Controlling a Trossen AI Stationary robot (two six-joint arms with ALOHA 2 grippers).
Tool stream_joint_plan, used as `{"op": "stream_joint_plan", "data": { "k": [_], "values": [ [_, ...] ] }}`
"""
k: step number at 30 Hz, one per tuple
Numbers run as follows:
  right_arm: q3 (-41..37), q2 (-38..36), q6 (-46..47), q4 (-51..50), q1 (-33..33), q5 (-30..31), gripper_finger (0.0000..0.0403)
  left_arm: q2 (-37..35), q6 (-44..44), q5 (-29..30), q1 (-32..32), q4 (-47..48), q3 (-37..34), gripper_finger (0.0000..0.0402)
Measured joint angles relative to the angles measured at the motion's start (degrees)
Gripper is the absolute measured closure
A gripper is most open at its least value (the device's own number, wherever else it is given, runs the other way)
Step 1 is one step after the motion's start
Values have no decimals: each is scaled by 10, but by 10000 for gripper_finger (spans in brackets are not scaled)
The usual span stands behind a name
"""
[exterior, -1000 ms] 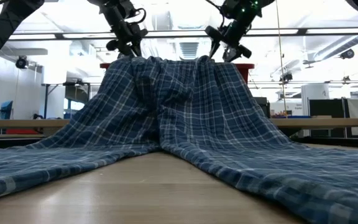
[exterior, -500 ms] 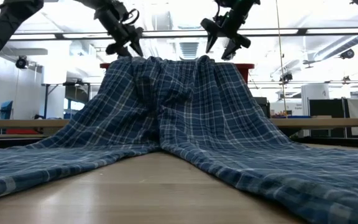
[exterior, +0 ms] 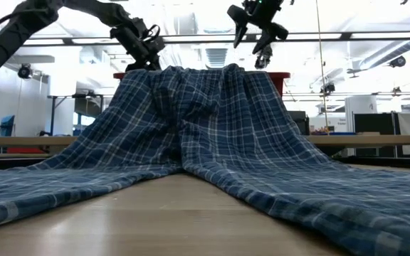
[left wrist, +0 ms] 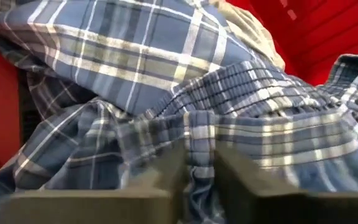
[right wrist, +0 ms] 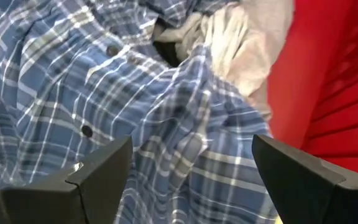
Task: Fold Laundry from Bin
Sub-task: Fold the blue patterned pants
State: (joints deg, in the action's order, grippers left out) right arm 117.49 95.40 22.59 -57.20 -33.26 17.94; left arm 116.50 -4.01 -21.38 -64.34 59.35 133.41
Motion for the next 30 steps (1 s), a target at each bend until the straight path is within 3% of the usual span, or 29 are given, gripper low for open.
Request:
{"op": "stream_joint_plan", "data": {
  "k": [2, 8, 20, 25, 30],
  "values": [
    [0, -6, 3, -1, 0, 3, 78, -9, 4, -9, 3, 0, -1, 387],
    [0, -17, 4, -1, 0, 32, 78, -81, 2, -9, 22, 6, -1, 398],
    [0, -23, -27, 1, 1, 32, 78, -206, -23, -22, 111, 64, -1, 401],
    [0, -24, -90, 5, 14, 24, 78, -240, -48, -22, 162, 119, -1, 401],
    [-5, -24, -196, -12, 26, -38, 78, -263, -50, -13, 218, 194, -1, 401]
  ]
}}
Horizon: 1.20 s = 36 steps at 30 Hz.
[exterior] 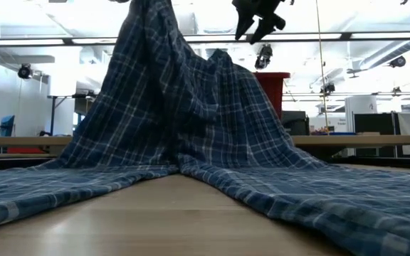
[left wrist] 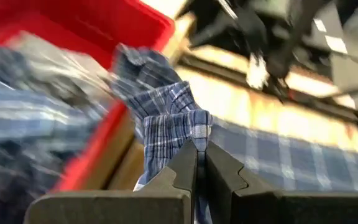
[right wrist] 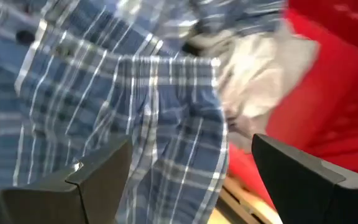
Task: Fold Laundry from Bin
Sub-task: Fold the blue patterned pants
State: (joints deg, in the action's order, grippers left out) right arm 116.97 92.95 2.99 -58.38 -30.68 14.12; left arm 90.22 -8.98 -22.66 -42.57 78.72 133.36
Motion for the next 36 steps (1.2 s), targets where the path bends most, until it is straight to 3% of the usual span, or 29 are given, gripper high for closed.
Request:
{"op": "stream_joint_plan", "data": {
  "k": [5, 11, 17, 23, 29, 36],
  "values": [
    [-38, -8, -39, -16, 16, -9, 78, -22, 18, 82, 82, 88, -25, 401],
    [-143, -42, -52, 52, 71, -14, 79, -77, 94, 146, 184, 88, -138, 402],
    [-282, -49, -38, 169, 150, -71, 90, -148, 213, 147, 267, 75, -329, 402],
    [-377, 10, -26, 327, 205, -86, 99, -218, 335, 143, 371, -8, -563, 401],
    [-359, 85, 13, 383, 222, -122, 95, -254, 454, 136, 515, -172, -750, 401],
    [-211, 192, 7, 358, 225, -157, 98, -247, 620, 153, 705, -439, -891, 401]
  ]
}}
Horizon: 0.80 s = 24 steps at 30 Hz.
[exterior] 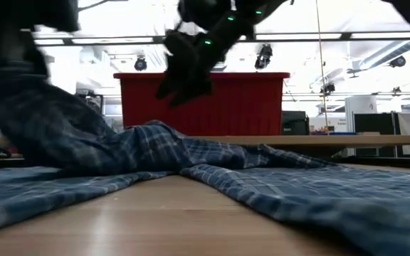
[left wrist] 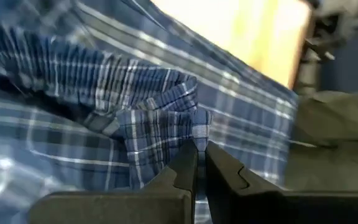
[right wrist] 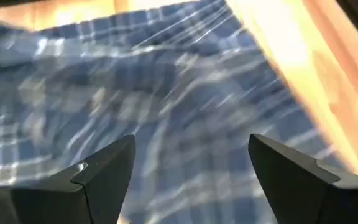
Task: Fold Laundry from Bin
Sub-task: Fold the blue patterned pants
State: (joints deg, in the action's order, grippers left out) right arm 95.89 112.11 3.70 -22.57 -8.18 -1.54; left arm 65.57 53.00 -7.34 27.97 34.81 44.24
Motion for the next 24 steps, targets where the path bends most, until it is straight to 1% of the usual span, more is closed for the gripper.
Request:
{"op": "stream_joint_plan", "data": {
  "k": [3, 4, 8, 11, 14, 15, 16, 19, 21, 24],
  "values": [
    [81, 55, -23, -12, -9, -3, 101, 14, 97, 20, 76, -73, -39, 401],
    [106, 76, -39, -18, -11, -13, 103, 20, 124, 31, 98, -90, -49, 401],
    [202, 169, -104, -28, -11, -85, 108, 50, 206, 65, 166, -122, -74, 401],
    [285, 239, -103, -30, -5, -109, 112, 81, 230, 71, 201, -132, -81, 401],
    [387, 310, -85, -52, -9, -104, 115, 118, 226, 69, 222, -139, -79, 401],
    [392, 322, -85, -47, -11, -103, 115, 132, 222, 68, 226, -140, -76, 401],
    [370, 317, -83, -23, -14, -103, 115, 146, 218, 68, 228, -140, -75, 401],
    [330, 304, -91, -44, -20, -110, 116, 178, 214, 63, 230, -153, -69, 401],
    [318, 299, -118, -70, -24, -129, 116, 195, 212, 64, 230, -159, -65, 401],
    [307, 301, -136, -56, -25, -157, 116, 221, 197, 73, 230, -170, -53, 401]
  ]
}}
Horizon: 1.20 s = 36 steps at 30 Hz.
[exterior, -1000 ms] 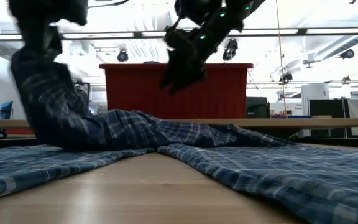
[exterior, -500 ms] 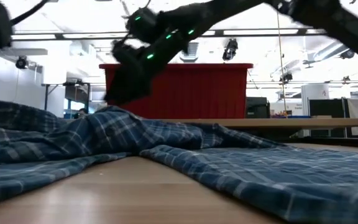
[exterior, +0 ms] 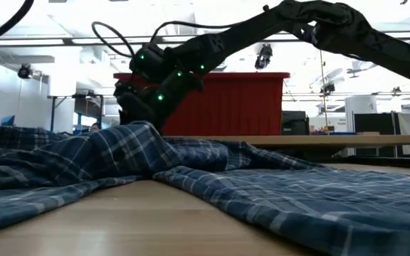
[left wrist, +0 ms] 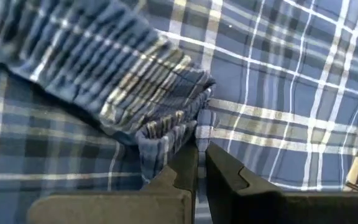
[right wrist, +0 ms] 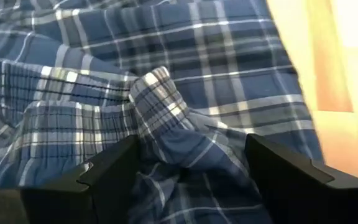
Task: Fold Laundry from Bin
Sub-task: Fold the blue patterned pants
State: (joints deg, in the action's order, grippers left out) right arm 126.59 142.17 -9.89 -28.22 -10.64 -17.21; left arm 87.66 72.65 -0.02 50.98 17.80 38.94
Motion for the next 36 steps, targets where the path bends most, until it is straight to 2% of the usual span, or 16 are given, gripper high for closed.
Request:
{"op": "stream_joint_plan", "data": {
  "k": [4, 8, 11, 14, 17, 19, 22, 26, 32, 36],
  "values": [
    [-1, 8, -21, 9, 3, -26, 126, 23, -39, 5, 0, 3, 16, 401],
    [-1, 9, -33, 19, 17, -26, 163, 23, -38, 5, 0, 8, 20, 401],
    [8, 9, -45, 28, 28, -12, 205, 14, -21, 4, -1, 15, 16, 401],
    [17, 8, -66, 41, 38, 42, 257, -1, -5, 7, -1, 29, 11, 401],
    [26, 8, -80, 39, 44, 80, 320, -19, 6, 9, -1, 62, 9, 401],
    [41, 8, -74, 23, 43, 84, 365, -36, 19, 13, 0, 98, 8, 401],
    [80, -1, -65, -14, 42, 89, 386, -77, 37, 37, 1, 151, 10, 401],
    [77, -66, -81, -51, 43, 142, 390, -160, 70, 102, 1, 215, 16, 401],
    [76, -194, -101, -181, 38, 281, 390, -309, 112, 286, 1, 363, 62, 401],
    [75, -286, -72, -277, 19, 318, 390, -393, 110, 389, 1, 482, 120, 401]
  ]
}}
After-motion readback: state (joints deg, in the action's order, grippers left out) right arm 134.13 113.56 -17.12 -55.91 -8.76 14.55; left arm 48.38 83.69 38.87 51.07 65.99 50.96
